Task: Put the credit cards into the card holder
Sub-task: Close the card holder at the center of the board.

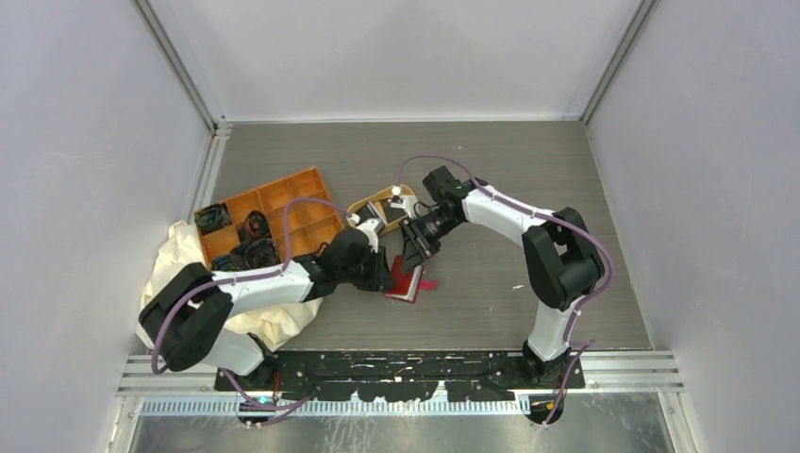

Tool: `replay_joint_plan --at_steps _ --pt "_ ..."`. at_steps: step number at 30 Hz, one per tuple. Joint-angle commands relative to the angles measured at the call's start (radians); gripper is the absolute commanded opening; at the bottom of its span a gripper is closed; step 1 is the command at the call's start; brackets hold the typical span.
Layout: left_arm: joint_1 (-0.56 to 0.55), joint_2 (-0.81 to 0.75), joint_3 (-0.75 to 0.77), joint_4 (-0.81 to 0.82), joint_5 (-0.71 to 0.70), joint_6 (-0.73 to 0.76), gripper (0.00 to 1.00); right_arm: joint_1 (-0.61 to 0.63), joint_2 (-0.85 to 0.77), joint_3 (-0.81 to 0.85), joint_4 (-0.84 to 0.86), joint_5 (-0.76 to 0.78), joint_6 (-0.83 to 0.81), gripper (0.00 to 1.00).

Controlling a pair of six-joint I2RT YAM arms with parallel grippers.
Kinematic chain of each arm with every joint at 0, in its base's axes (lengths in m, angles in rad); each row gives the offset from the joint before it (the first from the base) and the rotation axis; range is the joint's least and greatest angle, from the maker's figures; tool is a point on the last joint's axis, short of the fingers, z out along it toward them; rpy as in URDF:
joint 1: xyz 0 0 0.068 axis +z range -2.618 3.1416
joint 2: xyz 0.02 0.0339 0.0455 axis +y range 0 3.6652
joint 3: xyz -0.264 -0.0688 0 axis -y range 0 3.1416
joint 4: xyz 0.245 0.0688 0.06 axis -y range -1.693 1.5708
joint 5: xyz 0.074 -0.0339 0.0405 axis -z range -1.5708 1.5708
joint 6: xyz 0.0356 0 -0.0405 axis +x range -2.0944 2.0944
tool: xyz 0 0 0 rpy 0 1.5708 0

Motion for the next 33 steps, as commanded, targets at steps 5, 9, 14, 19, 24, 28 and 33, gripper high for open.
replay_joint_plan --at_steps 5,9,14,19,24,28,33 --pt "-0.004 0.091 0.045 0.077 0.052 -0.019 0.23 0.003 -0.046 0.010 -0.057 0.209 -0.062 0.24" --pt "-0.008 0.113 0.053 0.088 0.058 -0.037 0.23 0.004 0.043 0.032 -0.131 0.279 -0.097 0.21" --pt "-0.014 0.069 0.022 0.122 0.072 -0.047 0.27 0.003 0.113 0.057 -0.155 0.388 -0.106 0.20" --pt "-0.015 -0.038 -0.006 0.037 0.002 -0.011 0.37 0.004 0.135 0.070 -0.157 0.438 -0.113 0.20" --pt "-0.015 -0.045 -0.016 -0.010 -0.051 0.023 0.51 -0.003 0.114 0.078 -0.165 0.423 -0.135 0.21" --pt "-0.014 0.041 0.012 0.021 -0.021 0.019 0.51 -0.015 0.076 0.083 -0.197 0.321 -0.178 0.23" --pt "-0.015 0.122 0.066 0.027 0.008 0.011 0.51 -0.076 -0.070 0.046 -0.202 0.220 -0.202 0.34"
